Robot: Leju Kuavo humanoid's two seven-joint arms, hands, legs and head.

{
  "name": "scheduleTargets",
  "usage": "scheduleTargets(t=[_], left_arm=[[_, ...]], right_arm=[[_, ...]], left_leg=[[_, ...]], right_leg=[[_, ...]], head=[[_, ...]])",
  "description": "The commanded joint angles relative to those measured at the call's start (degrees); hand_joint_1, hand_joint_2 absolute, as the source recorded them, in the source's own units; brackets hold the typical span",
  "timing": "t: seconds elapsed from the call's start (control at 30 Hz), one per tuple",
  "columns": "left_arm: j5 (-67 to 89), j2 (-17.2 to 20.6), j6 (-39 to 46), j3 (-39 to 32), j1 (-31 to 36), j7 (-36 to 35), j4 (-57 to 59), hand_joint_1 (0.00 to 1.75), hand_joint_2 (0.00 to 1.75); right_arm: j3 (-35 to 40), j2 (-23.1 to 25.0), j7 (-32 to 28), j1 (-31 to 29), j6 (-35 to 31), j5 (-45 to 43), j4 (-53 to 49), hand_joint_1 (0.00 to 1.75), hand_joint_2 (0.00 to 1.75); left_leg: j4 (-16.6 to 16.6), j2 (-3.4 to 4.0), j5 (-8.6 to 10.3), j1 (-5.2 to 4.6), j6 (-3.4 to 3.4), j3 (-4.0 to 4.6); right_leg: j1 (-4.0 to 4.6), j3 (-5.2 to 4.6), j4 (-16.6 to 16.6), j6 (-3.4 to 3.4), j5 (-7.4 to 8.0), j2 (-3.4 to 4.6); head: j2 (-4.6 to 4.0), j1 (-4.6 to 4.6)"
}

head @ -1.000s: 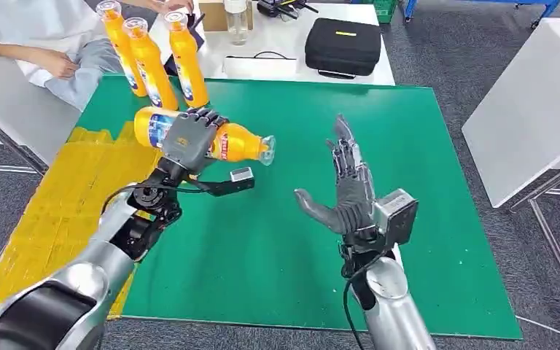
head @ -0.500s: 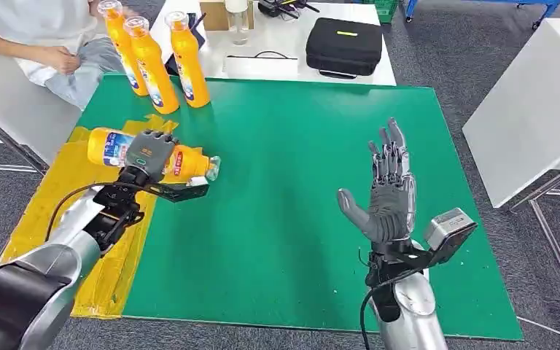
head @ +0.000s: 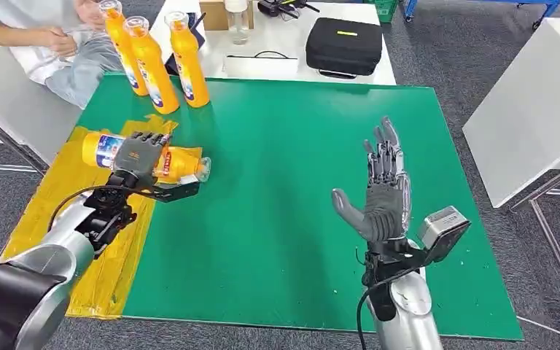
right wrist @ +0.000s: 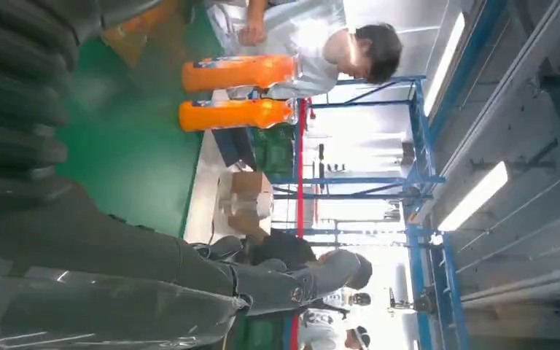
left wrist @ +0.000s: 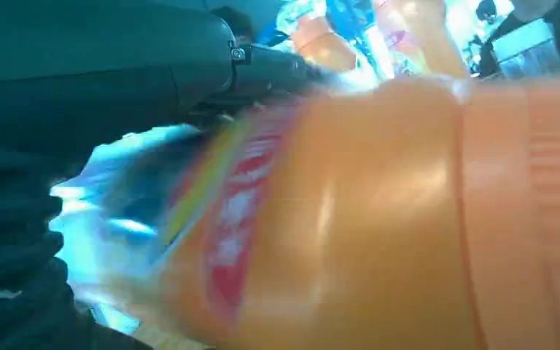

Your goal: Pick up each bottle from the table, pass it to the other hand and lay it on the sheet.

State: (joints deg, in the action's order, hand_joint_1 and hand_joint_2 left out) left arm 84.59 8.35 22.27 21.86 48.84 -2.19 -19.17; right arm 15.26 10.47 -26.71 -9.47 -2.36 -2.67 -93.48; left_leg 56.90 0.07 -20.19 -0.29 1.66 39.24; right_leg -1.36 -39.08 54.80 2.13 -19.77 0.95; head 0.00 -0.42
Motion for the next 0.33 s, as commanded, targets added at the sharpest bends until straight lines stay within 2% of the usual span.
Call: scheduleTargets(t=[0.03,0.13,0.17,0.23,0.3,0.33], left_arm=[[-0.8,-1.5,0.1,-3.1,1.8,0.6,3.8,0.0,1.75],[-0.8,-1.5,0.1,-3.1,1.8,0.6,3.8,0.0,1.75],[-0.8,-1.5,0.1,-3.1,1.8,0.6,3.8,0.0,1.75],[-0.8,-1.6,0.1,-3.3,1.8,0.7,3.9,0.0,1.75],[-0.3,-2.0,0.9,-4.5,1.6,1.1,3.8,0.0,1.75],[-0.4,-2.2,1.0,-4.7,1.5,1.0,3.7,0.0,1.75]], right_arm=[[-0.3,-0.1,0.4,-3.0,0.1,0.0,4.0,0.0,1.75],[-0.3,-0.1,0.4,-3.0,0.1,0.0,4.0,0.0,1.75],[-0.3,-0.1,0.4,-3.0,0.1,0.0,4.0,0.0,1.75],[-0.2,-0.1,0.4,-3.3,0.0,0.1,4.2,0.0,1.75],[0.1,-0.2,0.4,-4.2,-0.8,0.5,4.9,0.0,1.75],[0.0,-0.3,0.4,-4.3,-0.9,0.5,4.9,0.0,1.75]], left_leg=[[0.0,0.03,-0.26,0.02,-0.1,-0.56],[0.0,0.05,-0.18,0.0,-0.08,-0.42],[0.1,0.04,-0.35,0.03,-0.13,-0.65],[0.0,0.02,-0.17,0.0,-0.08,-0.39],[0.2,0.03,-0.46,0.06,-0.16,-0.79],[0.1,0.05,-0.34,0.03,-0.12,-0.64]], right_leg=[[0.04,0.53,0.0,-0.11,-0.23,-0.02],[0.02,0.39,0.0,-0.08,-0.15,0.01],[0.06,0.62,0.1,-0.14,-0.31,-0.03],[0.02,0.37,0.0,-0.09,-0.15,-0.02],[0.09,0.75,0.2,-0.18,-0.42,-0.05],[0.06,0.61,0.1,-0.13,-0.3,-0.02]], head=[[0.0,0.02],[0.0,0.02],[0.0,0.02],[0.0,0.02],[0.0,0.02],[0.0,0.0]])
